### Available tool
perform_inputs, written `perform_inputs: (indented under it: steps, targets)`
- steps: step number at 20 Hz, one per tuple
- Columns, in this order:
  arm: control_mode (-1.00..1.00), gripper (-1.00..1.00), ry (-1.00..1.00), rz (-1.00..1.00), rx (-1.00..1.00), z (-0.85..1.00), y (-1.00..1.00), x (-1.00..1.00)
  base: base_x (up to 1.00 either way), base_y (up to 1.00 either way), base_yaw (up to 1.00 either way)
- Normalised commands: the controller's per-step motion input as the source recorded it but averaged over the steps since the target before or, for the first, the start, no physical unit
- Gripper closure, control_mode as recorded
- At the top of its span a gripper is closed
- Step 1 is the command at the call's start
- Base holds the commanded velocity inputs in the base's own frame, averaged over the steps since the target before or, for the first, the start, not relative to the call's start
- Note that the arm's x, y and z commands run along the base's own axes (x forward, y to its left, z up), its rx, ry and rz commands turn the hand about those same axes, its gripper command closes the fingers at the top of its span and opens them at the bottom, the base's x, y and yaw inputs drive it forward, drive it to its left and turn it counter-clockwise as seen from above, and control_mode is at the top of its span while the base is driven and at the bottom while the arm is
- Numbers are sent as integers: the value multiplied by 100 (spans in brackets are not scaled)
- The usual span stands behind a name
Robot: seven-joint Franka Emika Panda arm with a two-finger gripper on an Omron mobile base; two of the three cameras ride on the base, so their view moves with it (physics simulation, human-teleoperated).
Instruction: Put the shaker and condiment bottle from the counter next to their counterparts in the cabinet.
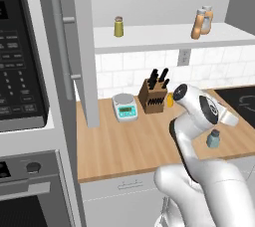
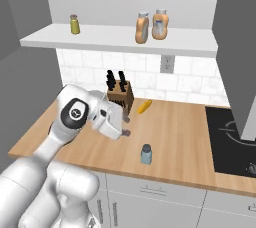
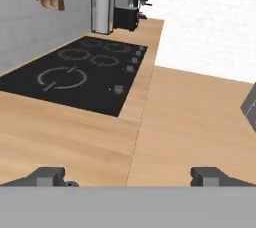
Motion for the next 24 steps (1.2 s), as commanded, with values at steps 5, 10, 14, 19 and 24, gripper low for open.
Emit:
perform_inputs:
  steps: [5,10,14,19,24]
  targets:
    - [-100,-100,6,-1,8,-13,0,0,0,0,0]
    - [-100,-100,-14,-5,-34,-93,2,0,0,0,0]
    - [-100,-100,-16,-10,-49,-100,9,0,0,0,0]
    - [-100,-100,-3,-2,-9,-20,1,0,0,0,0]
    - [-100,-100,4,0,3,-43,-9,0,0,0,0]
